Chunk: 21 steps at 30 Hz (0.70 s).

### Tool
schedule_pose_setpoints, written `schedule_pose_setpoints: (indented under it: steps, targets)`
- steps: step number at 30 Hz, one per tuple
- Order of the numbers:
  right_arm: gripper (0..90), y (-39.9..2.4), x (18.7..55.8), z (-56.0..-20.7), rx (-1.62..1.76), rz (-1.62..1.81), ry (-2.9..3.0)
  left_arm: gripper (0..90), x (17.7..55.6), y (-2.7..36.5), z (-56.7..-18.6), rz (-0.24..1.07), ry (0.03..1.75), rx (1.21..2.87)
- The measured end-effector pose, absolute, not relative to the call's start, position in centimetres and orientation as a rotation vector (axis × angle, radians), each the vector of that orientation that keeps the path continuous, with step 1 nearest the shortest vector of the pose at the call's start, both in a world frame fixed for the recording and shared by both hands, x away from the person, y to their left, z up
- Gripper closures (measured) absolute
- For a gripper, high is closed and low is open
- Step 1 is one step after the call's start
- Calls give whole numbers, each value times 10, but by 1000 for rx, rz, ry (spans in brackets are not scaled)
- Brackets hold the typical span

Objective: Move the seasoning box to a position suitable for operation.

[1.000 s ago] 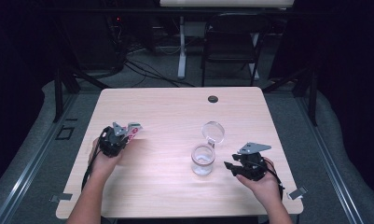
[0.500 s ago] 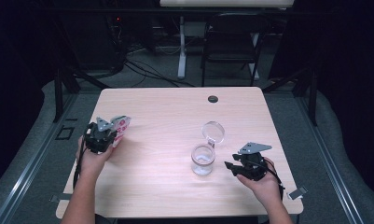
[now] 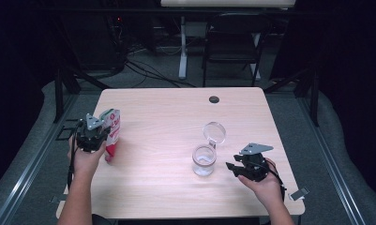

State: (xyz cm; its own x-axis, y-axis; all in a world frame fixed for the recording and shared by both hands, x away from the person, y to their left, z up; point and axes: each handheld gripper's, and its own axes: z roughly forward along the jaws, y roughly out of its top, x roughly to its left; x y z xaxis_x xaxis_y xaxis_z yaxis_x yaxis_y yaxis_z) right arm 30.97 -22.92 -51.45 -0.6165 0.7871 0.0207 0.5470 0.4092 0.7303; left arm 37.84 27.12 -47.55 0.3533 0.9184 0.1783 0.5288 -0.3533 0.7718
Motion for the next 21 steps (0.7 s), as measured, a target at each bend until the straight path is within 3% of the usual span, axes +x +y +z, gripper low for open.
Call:
schedule_pose_setpoints:
  steps: [21]
  targets:
    - [547, -230, 310, -514, 1150, 1034, 2343, 900, 361, 254, -442, 791, 1128, 2060]
